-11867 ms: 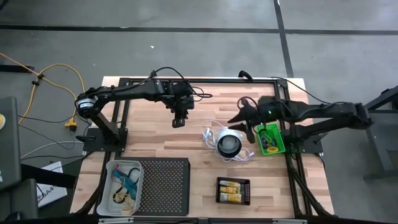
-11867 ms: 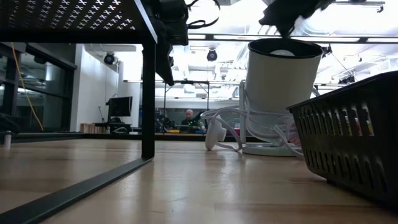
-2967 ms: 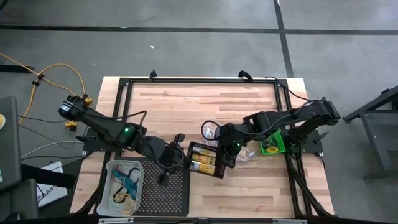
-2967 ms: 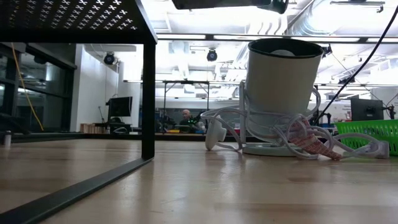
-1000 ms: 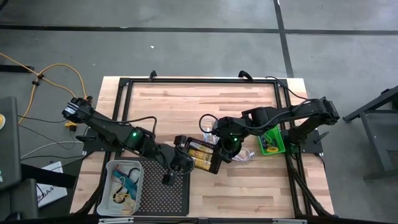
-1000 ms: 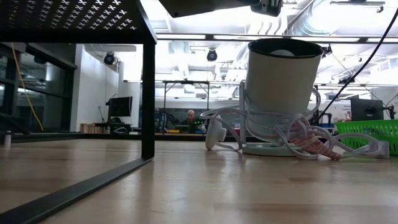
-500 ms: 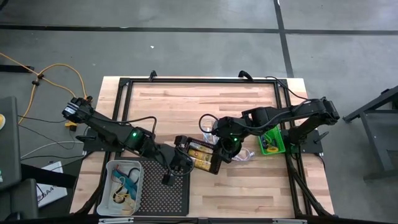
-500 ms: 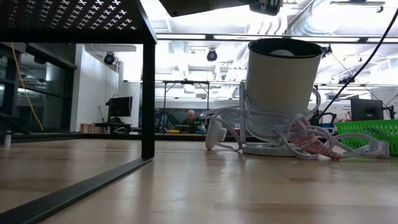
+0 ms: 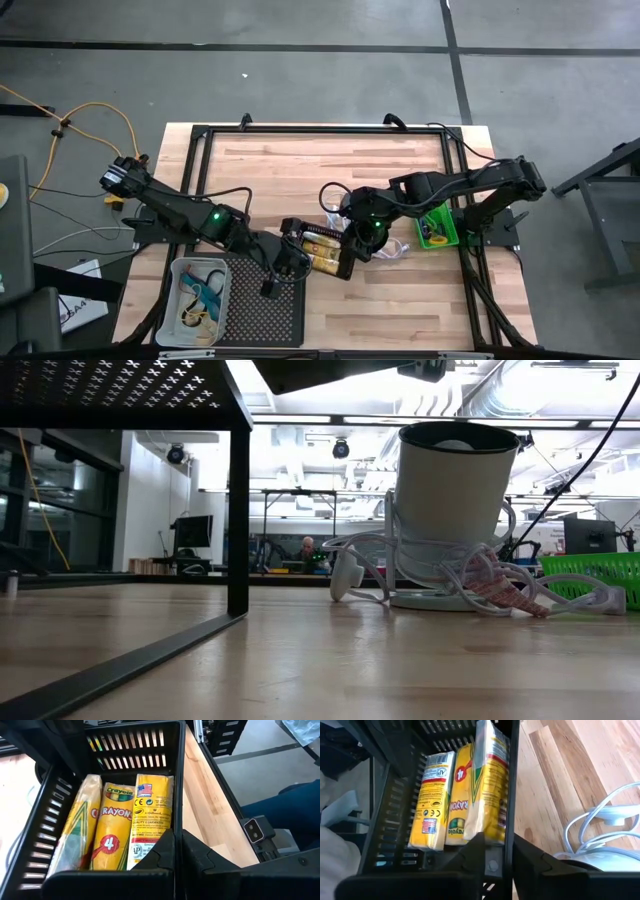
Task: Pick & Place Office Desk Supplies
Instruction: Put the black bin on the shelf
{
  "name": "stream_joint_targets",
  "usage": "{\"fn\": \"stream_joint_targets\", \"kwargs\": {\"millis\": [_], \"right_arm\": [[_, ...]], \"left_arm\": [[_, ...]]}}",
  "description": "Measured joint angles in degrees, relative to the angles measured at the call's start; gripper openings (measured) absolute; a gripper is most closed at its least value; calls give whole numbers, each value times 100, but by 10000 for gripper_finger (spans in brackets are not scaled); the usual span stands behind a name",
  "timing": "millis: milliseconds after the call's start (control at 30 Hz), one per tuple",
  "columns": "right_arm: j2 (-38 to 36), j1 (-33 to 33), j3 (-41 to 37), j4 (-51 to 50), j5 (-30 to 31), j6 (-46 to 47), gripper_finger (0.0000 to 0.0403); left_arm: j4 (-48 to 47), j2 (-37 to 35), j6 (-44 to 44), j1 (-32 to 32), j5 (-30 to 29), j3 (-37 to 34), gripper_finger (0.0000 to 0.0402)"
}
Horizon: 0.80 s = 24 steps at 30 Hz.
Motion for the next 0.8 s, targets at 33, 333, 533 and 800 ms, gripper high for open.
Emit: {"fn": "stream_joint_targets", "kwargs": {"millis": [33, 333, 533, 800], "right_arm": [[0, 0, 1, 0, 3, 2, 72], [-2, 2, 4, 5, 260, -114, 113], [-4, 2, 4, 24, 272, -168, 136], [-4, 0, 5, 319, 272, -190, 141]], "left_arm": [[0, 0, 0, 0, -2, 0, 1], [-29, 2, -9, -102, -4, -5, 1], [-14, 2, -13, -125, -7, -7, 1], [-83, 2, 17, -205, -75, -7, 1]]}}
